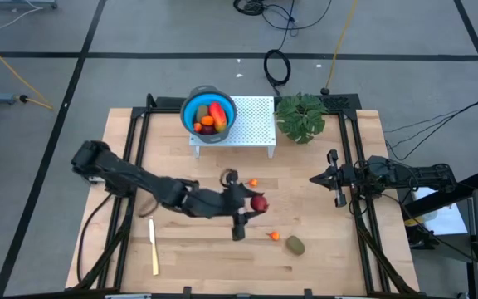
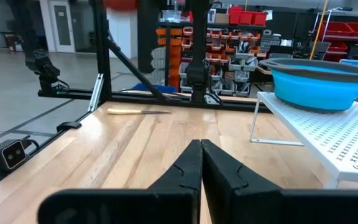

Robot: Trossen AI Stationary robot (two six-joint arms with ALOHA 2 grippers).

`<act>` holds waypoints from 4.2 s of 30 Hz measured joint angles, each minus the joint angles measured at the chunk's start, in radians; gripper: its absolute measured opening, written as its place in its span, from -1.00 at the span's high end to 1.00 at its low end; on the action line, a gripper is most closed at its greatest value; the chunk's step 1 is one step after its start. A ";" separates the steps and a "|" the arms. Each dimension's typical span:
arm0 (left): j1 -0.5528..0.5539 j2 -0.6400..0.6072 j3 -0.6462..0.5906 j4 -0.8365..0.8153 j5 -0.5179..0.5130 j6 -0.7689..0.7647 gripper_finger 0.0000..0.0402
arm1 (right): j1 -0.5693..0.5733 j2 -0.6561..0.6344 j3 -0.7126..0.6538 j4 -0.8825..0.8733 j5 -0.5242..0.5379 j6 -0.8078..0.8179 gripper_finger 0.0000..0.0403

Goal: Pick & Place Fruit
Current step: Put the pomegranate in the blue strainer bowl on the shelf

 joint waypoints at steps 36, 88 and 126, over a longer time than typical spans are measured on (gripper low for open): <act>0.000 -0.058 0.000 0.937 0.953 0.689 -0.02 | 0.000 0.000 0.000 -0.003 0.000 -0.002 1.00; 0.044 -0.058 0.000 0.426 -0.631 0.230 -0.03 | 0.000 0.000 0.000 -0.008 0.003 -0.002 1.00; 0.823 -0.248 0.001 -0.633 0.103 -0.049 -0.03 | 0.000 0.000 0.000 -0.054 0.110 -0.006 1.00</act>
